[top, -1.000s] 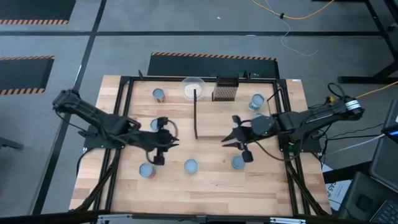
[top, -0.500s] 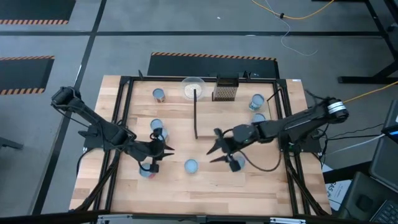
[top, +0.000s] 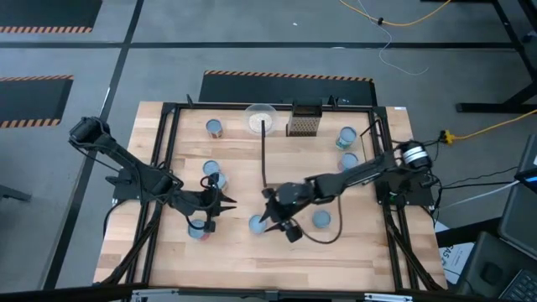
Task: Pick and place cans onto a shelf
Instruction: Put the canned fresh sliced carrots on the shelf
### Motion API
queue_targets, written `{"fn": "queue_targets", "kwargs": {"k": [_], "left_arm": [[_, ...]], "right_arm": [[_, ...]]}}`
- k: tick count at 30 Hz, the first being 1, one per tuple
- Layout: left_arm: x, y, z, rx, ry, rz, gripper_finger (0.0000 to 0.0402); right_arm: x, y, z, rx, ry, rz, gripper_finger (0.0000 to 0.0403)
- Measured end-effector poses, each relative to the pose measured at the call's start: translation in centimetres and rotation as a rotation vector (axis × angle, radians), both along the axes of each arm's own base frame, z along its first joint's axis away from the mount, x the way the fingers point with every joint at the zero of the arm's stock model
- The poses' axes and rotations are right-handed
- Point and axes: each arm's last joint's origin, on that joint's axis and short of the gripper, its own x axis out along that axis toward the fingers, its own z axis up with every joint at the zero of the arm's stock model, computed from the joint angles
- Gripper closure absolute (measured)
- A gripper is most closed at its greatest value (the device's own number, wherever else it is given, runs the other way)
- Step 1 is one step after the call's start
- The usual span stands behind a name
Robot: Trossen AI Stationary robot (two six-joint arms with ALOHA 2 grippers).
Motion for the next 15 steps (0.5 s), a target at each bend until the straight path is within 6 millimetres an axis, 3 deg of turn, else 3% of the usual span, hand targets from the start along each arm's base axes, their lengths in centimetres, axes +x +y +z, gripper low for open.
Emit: {"fn": "queue_targets", "kwargs": {"k": [6, 15], "left_arm": [[0.0, 0.0, 0.0, -0.002, -0.002, -0.001, 0.0336], [0.0, 0.0, 0.0, -0.002, -0.003, -0.001, 0.0336]], "right_arm": [[1.7, 0.5, -2.0, -0.046, 0.089, 0.018, 0.0238], [1.7, 0.4, -3.5, -0.098, 0.146, 0.026, 0.0238]]}}
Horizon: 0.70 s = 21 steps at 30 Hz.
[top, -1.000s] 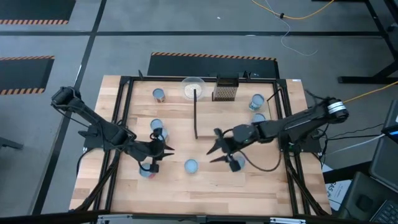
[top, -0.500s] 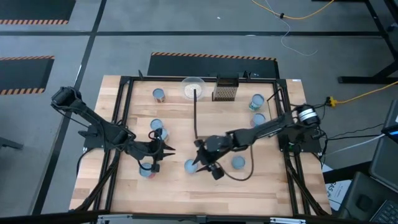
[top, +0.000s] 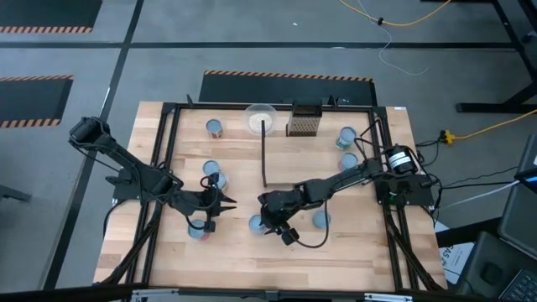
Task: Pick and place cans onto a shelf
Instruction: Put the canned fresh sliced carrots on the shelf
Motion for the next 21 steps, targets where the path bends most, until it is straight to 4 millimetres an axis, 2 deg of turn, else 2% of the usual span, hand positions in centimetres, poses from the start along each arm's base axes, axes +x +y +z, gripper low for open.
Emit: {"fn": "queue_targets", "kwargs": {"k": [4, 14, 21], "left_arm": [[0.0, 0.0, 0.0, 0.0, 0.0, 0.0, 0.0336], [0.0, 0.0, 0.0, 0.0, 0.0, 0.0, 0.0336], [0.0, 0.0, 0.0, 0.0, 0.0, 0.0, 0.0336]], "right_arm": [[0.0, -0.1, -0.1, -0.057, -0.01, -0.016, 0.0238], [0.3, 0.0, -1.6, -0.071, 0.014, -0.004, 0.0242], [0.3, 0.0, -1.7, -0.07, 0.017, -0.003, 0.0311]]}}
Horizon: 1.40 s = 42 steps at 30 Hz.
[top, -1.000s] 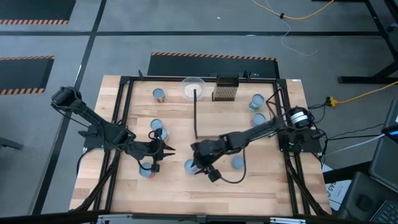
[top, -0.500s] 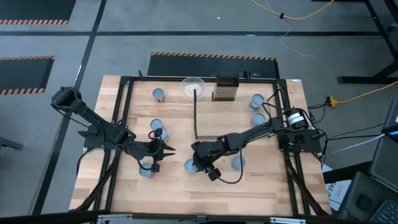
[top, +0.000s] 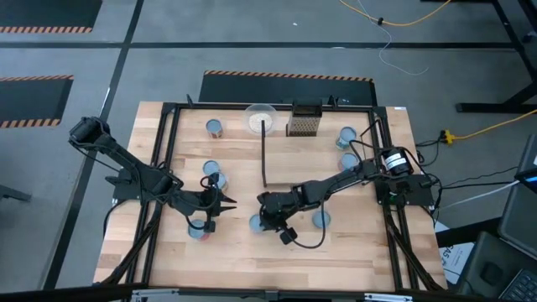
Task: Pick and place cans onto a shelf
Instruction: Put the canned fresh sliced carrots on the shelf
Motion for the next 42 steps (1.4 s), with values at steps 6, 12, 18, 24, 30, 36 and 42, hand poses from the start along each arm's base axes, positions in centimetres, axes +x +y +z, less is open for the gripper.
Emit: {"fn": "queue_targets", "kwargs": {"k": [6, 12, 18, 24, 30, 36, 42], "left_arm": [[0.0, 0.0, 0.0, 0.0, 0.0, 0.0, 0.0336], [0.0, 0.0, 0.0, 0.0, 0.0, 0.0, 0.0336], [0.0, 0.0, 0.0, 0.0, 0.0, 0.0, 0.0336], [0.0, 0.0, 0.0, 0.001, 0.001, 0.0, 0.0336], [0.0, 0.0, 0.0, 0.002, 0.002, 0.0, 0.0336], [0.0, 0.0, 0.0, 0.001, 0.002, -0.001, 0.0336], [0.0, 0.0, 0.0, 0.003, 0.004, 0.0, 0.0336]], "right_arm": [[-0.1, 0.0, 0.0, 0.014, 0.01, 0.007, 0.0382], [-0.1, 0.0, 0.0, 0.024, 0.017, 0.0, 0.0383], [-0.3, 0.1, 0.3, 0.042, 0.032, -0.026, 0.0391], [-1.5, 0.7, 2.9, 0.044, 0.016, -0.008, 0.0391], [-3.5, 0.7, 6.9, 0.043, 0.006, 0.006, 0.0391], [-6.7, -0.1, 11.7, 0.047, -0.008, 0.006, 0.039], [-10.3, -1.4, 16.2, 0.029, -0.075, -0.028, 0.0387]]}}
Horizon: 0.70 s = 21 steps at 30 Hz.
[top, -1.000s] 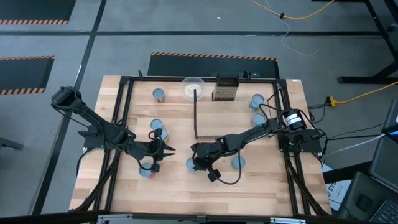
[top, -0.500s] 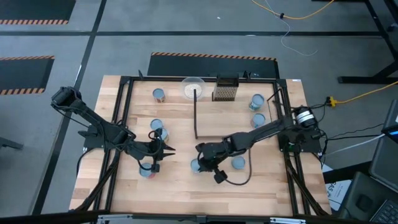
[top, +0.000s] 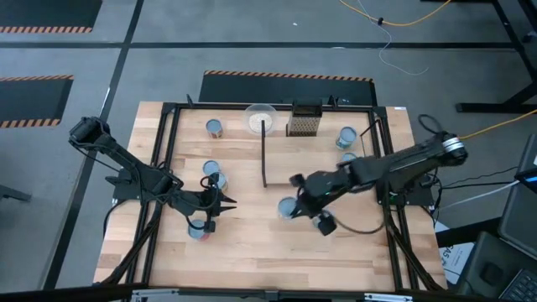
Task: Pick and place cans onto a shelf
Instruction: Put the canned fresh sliced carrots on the shelf
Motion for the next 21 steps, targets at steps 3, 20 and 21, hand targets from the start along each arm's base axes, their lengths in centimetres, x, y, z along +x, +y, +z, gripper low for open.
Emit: {"fn": "queue_targets", "kwargs": {"k": [3, 20, 21], "left_arm": [[0.0, 0.0, 0.0, 0.0, 0.0, 0.0, 0.0336], [0.0, 0.0, 0.0, 0.0, 0.001, 0.0, 0.0336], [0.0, 0.0, 0.0, 0.0, 0.001, -0.001, 0.0336]], "right_arm": [[-2.0, -0.8, 1.9, -0.023, -0.03, -0.036, 0.0387], [-8.5, -6.7, 5.7, -0.141, -0.03, -0.23, 0.0389], [-8.5, -6.9, 5.7, -0.154, -0.029, -0.228, 0.0389]]}}
